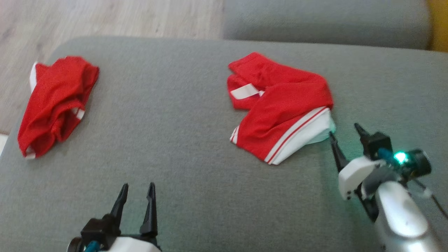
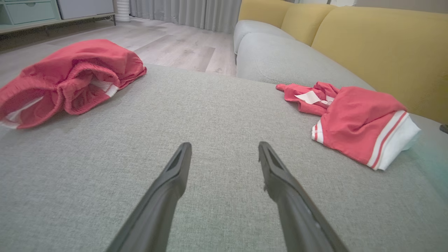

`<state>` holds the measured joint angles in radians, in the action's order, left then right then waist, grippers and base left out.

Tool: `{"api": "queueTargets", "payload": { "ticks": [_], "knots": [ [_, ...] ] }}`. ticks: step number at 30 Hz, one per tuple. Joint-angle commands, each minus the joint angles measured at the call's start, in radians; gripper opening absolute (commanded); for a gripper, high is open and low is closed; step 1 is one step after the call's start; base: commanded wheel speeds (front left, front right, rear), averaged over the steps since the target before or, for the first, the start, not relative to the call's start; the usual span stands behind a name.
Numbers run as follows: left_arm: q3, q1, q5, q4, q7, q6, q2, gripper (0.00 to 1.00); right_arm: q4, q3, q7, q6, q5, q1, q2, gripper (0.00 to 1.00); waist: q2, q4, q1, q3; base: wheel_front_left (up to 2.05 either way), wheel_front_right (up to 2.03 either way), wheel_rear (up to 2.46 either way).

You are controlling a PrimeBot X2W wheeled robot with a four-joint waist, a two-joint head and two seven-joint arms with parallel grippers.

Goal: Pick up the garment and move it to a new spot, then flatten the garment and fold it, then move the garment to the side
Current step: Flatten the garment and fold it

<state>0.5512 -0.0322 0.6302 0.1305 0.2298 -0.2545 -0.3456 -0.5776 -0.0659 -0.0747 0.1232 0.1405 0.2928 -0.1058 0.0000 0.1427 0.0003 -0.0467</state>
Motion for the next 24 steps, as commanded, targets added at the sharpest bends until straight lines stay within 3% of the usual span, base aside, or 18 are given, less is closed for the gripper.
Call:
{"api": "queueTargets", "payload": {
  "ticks": [1,10,11,13,19,24],
  "knots": [
    [-0.026,0.066,-0.015,-0.025,0.009,0.003,0.003,1.0,-0.018,-0.037,0.007,0.008,-0.011,0.074,-0.031,1.0,0.0,0.048,-0.0003,-0.059,0.0,0.0,0.0],
    [-0.009,0.116,-0.034,0.002,0.018,0.019,0.036,1.0,-0.241,-0.145,0.02,0.008,-0.064,0.239,-0.088,1.0,0.0,0.095,-0.0003,-0.139,0.0,0.0,0.0],
    [-0.007,0.122,-0.036,0.011,0.02,0.023,0.043,1.0,-0.281,-0.181,0.022,0.008,-0.096,0.264,-0.087,0.84,0.0,0.096,-0.0003,-0.146,0.0,0.0,0.0],
    [-0.005,0.126,-0.038,0.02,0.022,0.027,0.048,1.0,-0.315,-0.223,0.021,0.008,-0.125,0.283,-0.086,0.0,0.0,0.095,-0.0003,-0.149,0.0,0.0,0.0],
    [-0.009,0.125,-0.039,0.036,0.025,0.028,0.054,1.0,-0.319,-0.3,-0.054,0.008,-0.215,0.303,-0.065,0.0,0.0,0.08,-0.0003,-0.134,0.0,0.0,0.0],
    [-0.018,0.111,-0.038,0.036,0.027,0.023,0.052,1.0,-0.209,-0.415,-0.118,0.008,-0.284,0.279,-0.018,0.0,0.0,0.047,-0.0003,-0.098,0.0,0.0,0.0]
  ]
}}
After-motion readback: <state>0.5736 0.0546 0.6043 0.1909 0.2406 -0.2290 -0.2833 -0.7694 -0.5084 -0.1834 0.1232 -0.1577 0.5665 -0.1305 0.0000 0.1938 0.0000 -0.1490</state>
